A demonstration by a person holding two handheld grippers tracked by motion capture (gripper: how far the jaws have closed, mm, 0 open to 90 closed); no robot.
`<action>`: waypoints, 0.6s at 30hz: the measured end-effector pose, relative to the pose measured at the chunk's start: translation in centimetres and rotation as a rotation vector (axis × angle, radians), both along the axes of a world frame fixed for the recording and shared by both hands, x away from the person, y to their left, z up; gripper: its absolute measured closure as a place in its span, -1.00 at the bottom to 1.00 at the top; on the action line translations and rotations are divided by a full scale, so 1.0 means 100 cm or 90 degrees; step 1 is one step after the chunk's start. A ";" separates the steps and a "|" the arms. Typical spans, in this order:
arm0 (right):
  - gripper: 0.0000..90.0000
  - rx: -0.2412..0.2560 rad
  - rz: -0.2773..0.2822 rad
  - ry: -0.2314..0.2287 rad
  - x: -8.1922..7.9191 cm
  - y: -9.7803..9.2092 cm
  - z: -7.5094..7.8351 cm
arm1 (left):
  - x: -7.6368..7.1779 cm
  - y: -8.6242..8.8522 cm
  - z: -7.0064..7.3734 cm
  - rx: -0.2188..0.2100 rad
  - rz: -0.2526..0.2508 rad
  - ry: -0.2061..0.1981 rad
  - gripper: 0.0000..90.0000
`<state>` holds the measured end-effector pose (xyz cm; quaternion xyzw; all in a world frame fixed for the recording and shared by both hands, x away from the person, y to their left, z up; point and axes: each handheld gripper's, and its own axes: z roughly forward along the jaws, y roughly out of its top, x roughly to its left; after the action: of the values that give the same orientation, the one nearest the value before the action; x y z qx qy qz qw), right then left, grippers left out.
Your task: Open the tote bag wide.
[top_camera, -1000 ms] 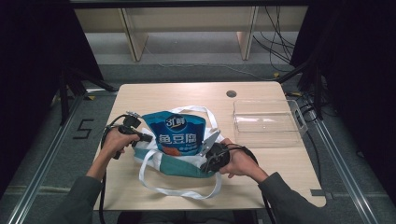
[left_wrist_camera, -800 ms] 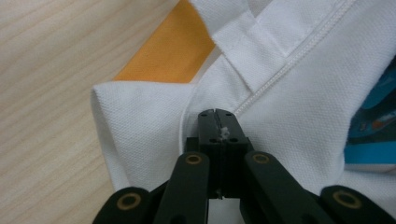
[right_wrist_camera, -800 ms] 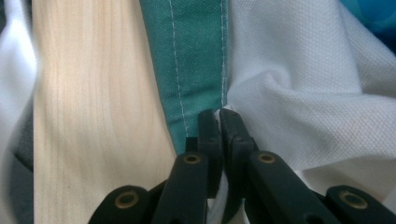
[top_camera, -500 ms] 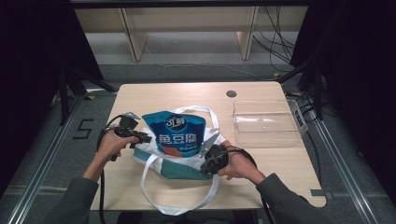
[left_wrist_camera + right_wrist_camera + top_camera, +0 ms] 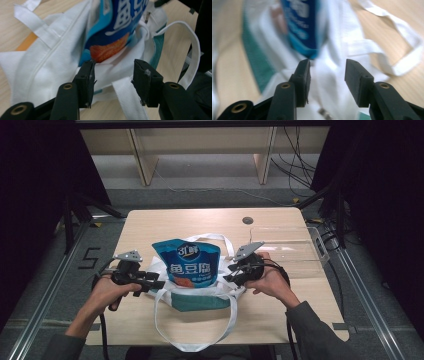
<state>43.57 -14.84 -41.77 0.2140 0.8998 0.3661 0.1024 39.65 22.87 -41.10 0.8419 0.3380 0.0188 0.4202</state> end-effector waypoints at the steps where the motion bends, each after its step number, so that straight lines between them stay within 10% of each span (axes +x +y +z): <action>1: 0.24 -0.006 -0.011 -0.008 0.002 -0.001 0.000 | -0.001 -0.002 -0.002 0.002 -0.002 0.005 0.11; 7: 0.20 -0.035 -0.011 0.016 0.012 0.004 -0.014 | -0.005 -0.020 -0.027 0.051 -0.054 0.025 0.08; 15: 0.93 -0.046 0.031 0.044 0.029 0.011 -0.031 | -0.010 -0.029 -0.056 0.146 -0.107 0.025 0.62; 18: 0.97 0.000 -0.039 0.076 0.038 0.004 -0.032 | -0.012 -0.035 -0.070 0.172 -0.110 0.033 0.69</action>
<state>47.32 -14.40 -44.96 0.2627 0.8975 0.3491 0.0600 38.45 19.35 -48.05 0.9170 0.2691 0.0063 0.2944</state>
